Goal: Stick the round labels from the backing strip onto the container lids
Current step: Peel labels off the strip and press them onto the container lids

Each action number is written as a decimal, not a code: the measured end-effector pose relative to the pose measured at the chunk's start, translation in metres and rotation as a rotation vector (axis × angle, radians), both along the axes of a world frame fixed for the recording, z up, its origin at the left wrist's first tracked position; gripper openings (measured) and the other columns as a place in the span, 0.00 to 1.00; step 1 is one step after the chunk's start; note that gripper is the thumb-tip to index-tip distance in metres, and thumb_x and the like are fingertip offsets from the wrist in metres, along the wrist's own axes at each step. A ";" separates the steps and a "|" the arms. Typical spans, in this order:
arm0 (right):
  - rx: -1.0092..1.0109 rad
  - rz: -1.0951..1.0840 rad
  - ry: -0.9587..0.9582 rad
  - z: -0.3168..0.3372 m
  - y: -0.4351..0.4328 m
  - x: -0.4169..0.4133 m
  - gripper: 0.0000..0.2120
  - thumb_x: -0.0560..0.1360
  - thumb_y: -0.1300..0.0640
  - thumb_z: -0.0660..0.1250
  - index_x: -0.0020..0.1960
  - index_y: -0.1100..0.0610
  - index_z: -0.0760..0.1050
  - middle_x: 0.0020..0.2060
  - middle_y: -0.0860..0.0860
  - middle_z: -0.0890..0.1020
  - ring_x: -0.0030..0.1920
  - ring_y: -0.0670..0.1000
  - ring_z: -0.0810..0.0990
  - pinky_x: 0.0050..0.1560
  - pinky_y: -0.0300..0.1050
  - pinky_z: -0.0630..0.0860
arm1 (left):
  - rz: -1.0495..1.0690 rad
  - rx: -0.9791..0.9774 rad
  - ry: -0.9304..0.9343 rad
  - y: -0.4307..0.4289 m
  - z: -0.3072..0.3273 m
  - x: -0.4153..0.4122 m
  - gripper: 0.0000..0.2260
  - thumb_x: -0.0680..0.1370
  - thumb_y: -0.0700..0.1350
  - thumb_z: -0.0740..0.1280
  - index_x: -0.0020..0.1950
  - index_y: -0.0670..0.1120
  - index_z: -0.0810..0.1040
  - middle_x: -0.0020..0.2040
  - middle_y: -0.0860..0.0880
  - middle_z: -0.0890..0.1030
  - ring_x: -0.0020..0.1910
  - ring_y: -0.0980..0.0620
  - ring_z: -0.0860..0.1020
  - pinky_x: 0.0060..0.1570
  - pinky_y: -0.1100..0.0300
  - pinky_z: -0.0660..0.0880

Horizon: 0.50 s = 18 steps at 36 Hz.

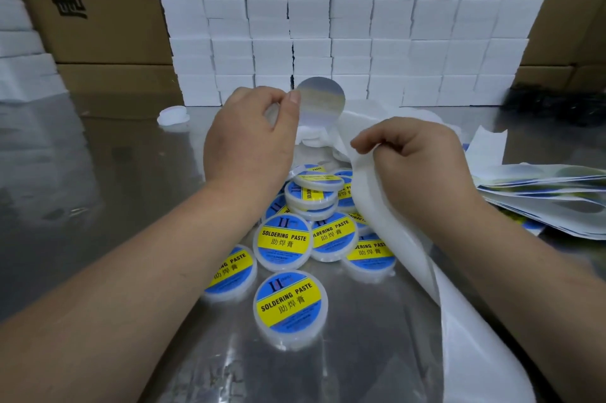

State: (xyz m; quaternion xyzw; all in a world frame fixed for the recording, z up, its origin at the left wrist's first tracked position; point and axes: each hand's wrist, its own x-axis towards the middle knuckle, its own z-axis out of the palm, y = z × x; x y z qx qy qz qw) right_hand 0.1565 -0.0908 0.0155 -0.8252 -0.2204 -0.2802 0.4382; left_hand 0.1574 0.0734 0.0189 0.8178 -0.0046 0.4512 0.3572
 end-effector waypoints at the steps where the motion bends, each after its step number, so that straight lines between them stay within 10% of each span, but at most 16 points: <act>1: 0.009 0.008 0.016 0.000 0.000 0.000 0.25 0.69 0.69 0.57 0.32 0.39 0.73 0.29 0.32 0.76 0.31 0.31 0.72 0.31 0.25 0.65 | -0.003 0.013 -0.007 0.000 0.000 -0.001 0.13 0.79 0.54 0.58 0.49 0.49 0.79 0.45 0.54 0.73 0.42 0.61 0.67 0.36 0.65 0.58; 18: 0.427 0.096 0.313 0.004 0.003 0.002 0.19 0.76 0.45 0.61 0.31 0.51 0.80 0.32 0.44 0.83 0.35 0.40 0.77 0.43 0.39 0.70 | -0.083 0.173 -0.069 -0.008 0.006 -0.017 0.20 0.73 0.57 0.62 0.54 0.43 0.80 0.53 0.45 0.78 0.54 0.46 0.75 0.54 0.52 0.71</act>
